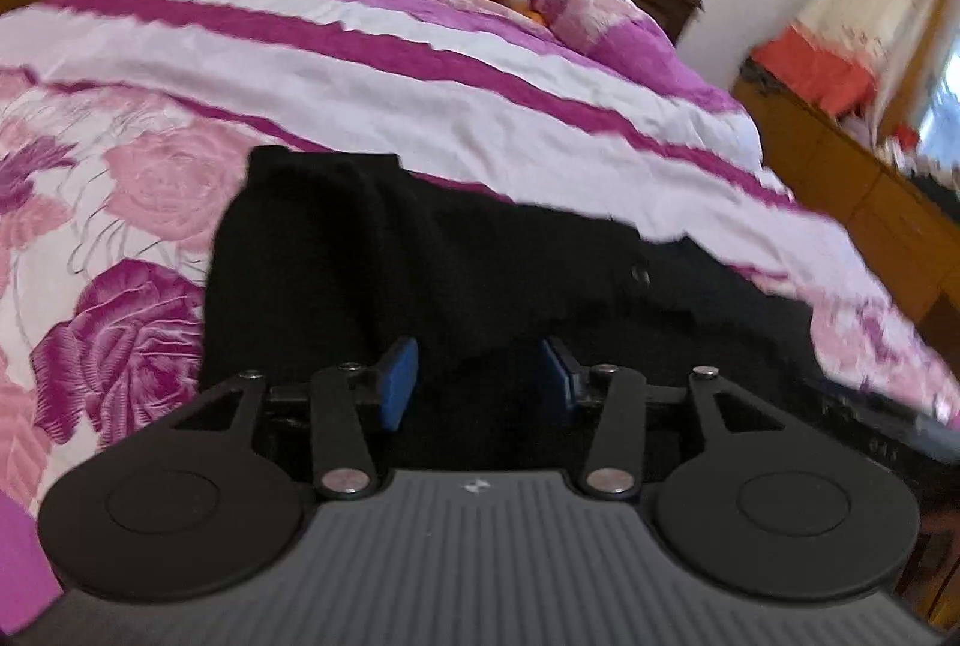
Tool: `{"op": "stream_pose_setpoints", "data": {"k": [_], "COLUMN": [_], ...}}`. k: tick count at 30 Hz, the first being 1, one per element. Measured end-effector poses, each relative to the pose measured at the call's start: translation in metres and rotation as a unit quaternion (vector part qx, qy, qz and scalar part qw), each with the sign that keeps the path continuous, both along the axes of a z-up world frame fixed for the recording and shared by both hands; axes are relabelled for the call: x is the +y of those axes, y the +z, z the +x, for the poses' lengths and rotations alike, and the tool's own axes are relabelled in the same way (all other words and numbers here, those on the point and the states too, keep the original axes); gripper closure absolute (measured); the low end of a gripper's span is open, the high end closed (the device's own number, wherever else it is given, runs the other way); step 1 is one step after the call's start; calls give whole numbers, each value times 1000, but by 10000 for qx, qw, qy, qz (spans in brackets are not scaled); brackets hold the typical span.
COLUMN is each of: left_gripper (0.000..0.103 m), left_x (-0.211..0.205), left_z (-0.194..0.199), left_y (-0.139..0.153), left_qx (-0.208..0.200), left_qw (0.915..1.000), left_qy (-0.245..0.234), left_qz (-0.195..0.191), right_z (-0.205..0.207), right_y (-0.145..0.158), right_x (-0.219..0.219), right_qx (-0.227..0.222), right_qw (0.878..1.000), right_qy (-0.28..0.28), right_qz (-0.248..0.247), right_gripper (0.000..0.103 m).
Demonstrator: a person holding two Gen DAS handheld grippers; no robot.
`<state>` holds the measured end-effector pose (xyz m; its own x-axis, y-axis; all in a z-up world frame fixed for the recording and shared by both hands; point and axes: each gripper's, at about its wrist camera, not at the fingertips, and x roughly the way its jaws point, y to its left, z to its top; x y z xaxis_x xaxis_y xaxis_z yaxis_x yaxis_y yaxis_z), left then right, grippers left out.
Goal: Fold small clothes
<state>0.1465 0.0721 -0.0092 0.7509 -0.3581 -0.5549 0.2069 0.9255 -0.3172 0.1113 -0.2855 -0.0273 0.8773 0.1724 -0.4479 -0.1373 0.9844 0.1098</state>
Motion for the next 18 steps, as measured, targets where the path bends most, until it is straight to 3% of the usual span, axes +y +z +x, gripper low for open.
{"op": "stream_pose_setpoints", "data": {"k": [2,6,12,18], "left_gripper": [52,55,83,88], "left_x": [-8,-12,-16,-18], "left_z": [2,17,48,72], "left_y": [-1,1,14,24], "left_qx": [-109,-257,-338,-528], "left_qw": [9997,9996,9993,9977], "left_qy": [-42,29,-50,232], "left_qz": [194,134,159,347], "right_z": [4,19,39,63], "right_y": [-2,2,17,26], "right_x": [7,6,-3,-10], "right_qx": [-20,-39,-22,-116], "right_qw": [9997,10000,9971,9964], "right_qy": [64,89,277,125], "right_qz": [-256,-24,710,830], "right_gripper": [61,62,62,65]}}
